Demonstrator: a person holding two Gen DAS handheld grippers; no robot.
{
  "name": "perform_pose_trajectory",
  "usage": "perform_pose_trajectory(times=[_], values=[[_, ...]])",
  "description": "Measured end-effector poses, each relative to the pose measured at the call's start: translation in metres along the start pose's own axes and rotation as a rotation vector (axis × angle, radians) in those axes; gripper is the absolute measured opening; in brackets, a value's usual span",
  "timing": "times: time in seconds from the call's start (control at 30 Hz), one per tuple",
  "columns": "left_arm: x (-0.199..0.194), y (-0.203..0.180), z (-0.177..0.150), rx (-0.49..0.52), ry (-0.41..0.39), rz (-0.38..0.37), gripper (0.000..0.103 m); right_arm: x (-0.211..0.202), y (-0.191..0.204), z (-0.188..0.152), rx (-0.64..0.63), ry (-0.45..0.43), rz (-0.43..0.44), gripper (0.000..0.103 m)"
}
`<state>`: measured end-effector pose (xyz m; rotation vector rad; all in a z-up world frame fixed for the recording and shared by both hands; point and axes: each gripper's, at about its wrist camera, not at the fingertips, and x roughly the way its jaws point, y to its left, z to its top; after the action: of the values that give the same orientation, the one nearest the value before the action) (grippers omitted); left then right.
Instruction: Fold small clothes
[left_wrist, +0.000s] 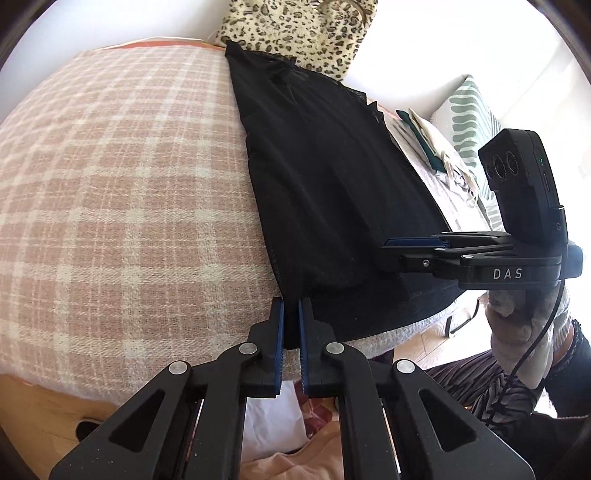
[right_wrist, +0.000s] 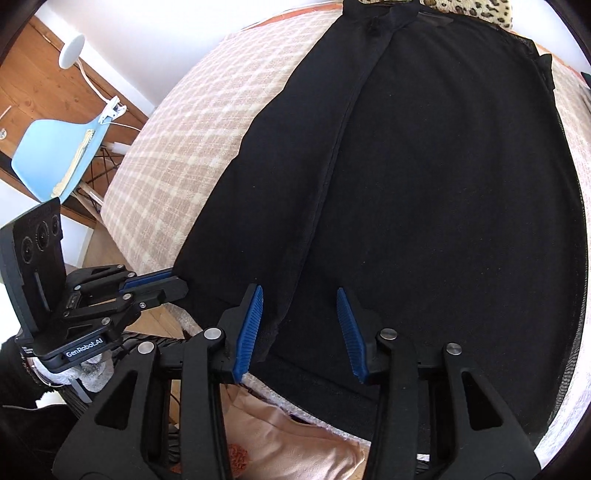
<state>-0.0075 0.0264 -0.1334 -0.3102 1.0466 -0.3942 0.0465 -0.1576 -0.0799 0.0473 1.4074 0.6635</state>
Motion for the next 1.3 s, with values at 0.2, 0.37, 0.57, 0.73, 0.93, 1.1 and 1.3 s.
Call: perform_pose_trajectory(times=[0.2, 0.37, 0.57, 0.73, 0.93, 1.1, 1.3], values=[[-0.001, -0.005, 0.001, 0.026, -0.003, 0.006, 0.005, 0.010, 0.008, -0.004, -0.013, 0.041, 0.028, 0.006], [0.000, -0.008, 0.000, 0.063, 0.000, 0.058, 0.005, 0.010, 0.012, -0.007, -0.033, 0.047, -0.004, 0.006], [-0.014, -0.010, -0.002, 0.085, -0.032, 0.129, 0.014, -0.004, 0.027, -0.007, -0.088, 0.018, -0.014, 0.007], [-0.031, -0.025, 0.000, 0.144, -0.111, 0.135, 0.014, -0.048, -0.002, -0.001, -0.027, -0.121, -0.007, 0.015], [-0.028, -0.059, 0.003, 0.260, -0.144, 0.105, 0.014, -0.101, -0.047, 0.001, 0.082, -0.295, -0.049, 0.028], [-0.010, -0.092, 0.003, 0.334, -0.106, 0.053, 0.014, -0.139, -0.081, 0.002, 0.140, -0.408, -0.102, 0.039], [0.012, -0.138, 0.011, 0.416, -0.089, -0.026, 0.022, -0.194, -0.119, -0.001, 0.211, -0.531, -0.084, 0.044]])
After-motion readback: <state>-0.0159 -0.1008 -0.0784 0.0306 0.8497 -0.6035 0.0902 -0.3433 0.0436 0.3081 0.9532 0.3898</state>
